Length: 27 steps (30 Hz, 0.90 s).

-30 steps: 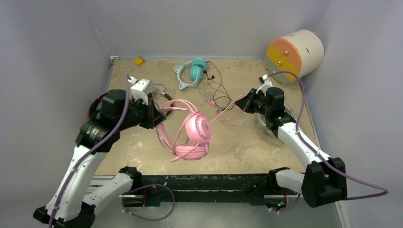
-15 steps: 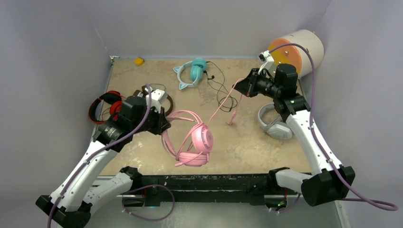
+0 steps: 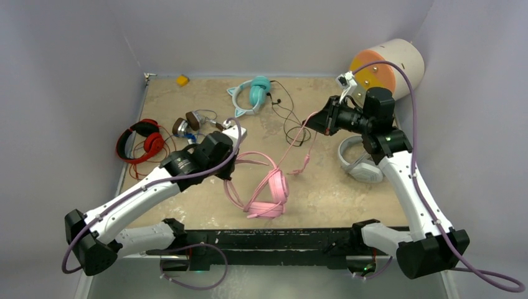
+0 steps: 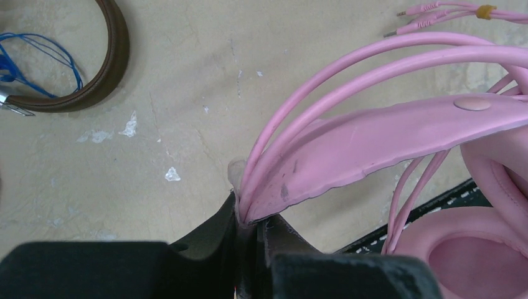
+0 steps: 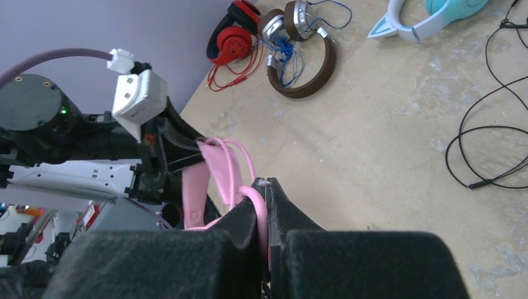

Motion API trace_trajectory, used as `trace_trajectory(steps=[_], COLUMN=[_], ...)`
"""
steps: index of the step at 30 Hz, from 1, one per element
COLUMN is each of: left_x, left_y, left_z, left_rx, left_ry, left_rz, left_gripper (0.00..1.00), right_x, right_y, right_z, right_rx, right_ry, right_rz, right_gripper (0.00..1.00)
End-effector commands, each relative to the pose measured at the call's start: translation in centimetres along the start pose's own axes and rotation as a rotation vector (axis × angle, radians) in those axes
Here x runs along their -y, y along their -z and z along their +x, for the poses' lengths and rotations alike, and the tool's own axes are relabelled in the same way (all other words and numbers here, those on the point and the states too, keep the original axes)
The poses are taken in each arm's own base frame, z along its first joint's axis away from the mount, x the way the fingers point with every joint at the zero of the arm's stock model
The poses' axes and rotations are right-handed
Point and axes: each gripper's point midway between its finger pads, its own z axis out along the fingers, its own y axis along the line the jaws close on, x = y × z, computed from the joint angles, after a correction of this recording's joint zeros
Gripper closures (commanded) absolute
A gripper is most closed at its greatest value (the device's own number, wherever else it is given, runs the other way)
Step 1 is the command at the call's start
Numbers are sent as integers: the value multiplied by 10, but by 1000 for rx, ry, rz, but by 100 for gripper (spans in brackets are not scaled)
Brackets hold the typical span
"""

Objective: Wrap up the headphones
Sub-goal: Wrap the headphones cable around the headphones.

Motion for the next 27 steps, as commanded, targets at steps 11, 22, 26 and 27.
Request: trace_trajectory(steps=[11, 22, 26, 27], left_x=[-37, -66, -63, -60], left_y=[-13, -4, -3, -4], left_z=[-44, -71, -79, -81], left_rx=[111, 177, 196, 202], left_ry=[95, 61, 169, 194], left_rz=[-372, -742, -787, -778], left_gripper=[100, 100, 100, 100], right_x=[-43, -80, -94, -98], right_y=[12, 26, 16, 14], right_z=[-8, -4, 12, 17], right_rx=[-3, -19, -61, -72], right_ry=[-22, -16, -22, -26], right_rz=[-148, -204, -227, -238], right_gripper=[100, 100, 100, 100])
